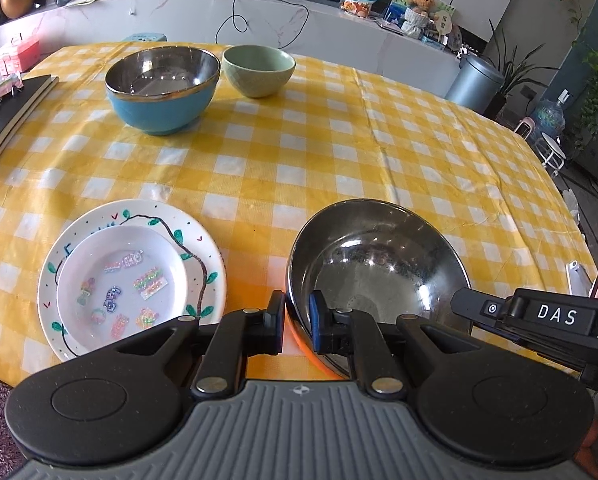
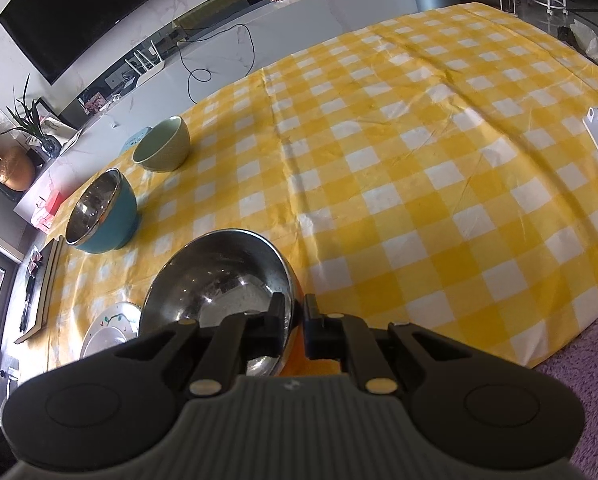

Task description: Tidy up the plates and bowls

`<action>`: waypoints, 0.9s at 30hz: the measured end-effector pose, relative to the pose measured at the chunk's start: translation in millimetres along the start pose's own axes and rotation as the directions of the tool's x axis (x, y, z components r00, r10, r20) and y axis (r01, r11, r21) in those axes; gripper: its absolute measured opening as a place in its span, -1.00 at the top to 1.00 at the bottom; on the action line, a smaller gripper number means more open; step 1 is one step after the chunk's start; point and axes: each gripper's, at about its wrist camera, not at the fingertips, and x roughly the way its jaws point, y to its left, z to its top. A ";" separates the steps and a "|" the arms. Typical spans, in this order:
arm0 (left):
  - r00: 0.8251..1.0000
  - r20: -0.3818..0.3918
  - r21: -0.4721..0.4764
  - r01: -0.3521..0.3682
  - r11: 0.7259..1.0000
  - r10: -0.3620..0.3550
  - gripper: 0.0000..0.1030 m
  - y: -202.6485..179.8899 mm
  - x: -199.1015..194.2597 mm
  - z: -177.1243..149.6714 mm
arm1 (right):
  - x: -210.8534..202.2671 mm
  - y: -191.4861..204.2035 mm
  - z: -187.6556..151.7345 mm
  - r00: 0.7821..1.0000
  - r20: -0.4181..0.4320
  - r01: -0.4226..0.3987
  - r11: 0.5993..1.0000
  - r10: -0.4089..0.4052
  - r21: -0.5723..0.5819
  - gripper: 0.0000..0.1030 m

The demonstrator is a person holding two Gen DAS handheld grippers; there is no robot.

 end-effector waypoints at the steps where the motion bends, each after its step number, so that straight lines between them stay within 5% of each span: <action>1: 1.000 -0.003 -0.001 0.000 1.000 0.000 0.74 0.0 0.3 -0.1 | 0.8 0.1 -0.5 1.000 0.000 0.005 1.000 -0.005 -0.004 0.87; 10: 1.000 -0.008 -0.009 0.015 1.000 -0.015 0.66 0.4 -1.9 2.4 | -2.6 2.1 0.3 1.000 0.016 -0.003 1.000 0.003 -0.014 0.78; 14: 1.000 0.014 0.008 0.012 1.000 -0.012 0.37 -2.3 -8.3 5.8 | -9.8 5.9 2.8 0.998 0.057 0.009 0.999 -0.006 -0.042 0.49; 18: 0.999 0.039 0.029 0.003 1.000 -0.005 0.21 -2.0 -16.4 13.1 | -18.6 12.1 7.0 0.993 0.118 0.016 0.997 -0.006 -0.082 0.45; 27: 0.992 0.112 -0.019 -0.051 0.999 0.053 0.18 24.8 -30.9 34.3 | -17.4 38.6 16.6 0.987 0.151 -0.032 0.989 0.054 -0.144 0.33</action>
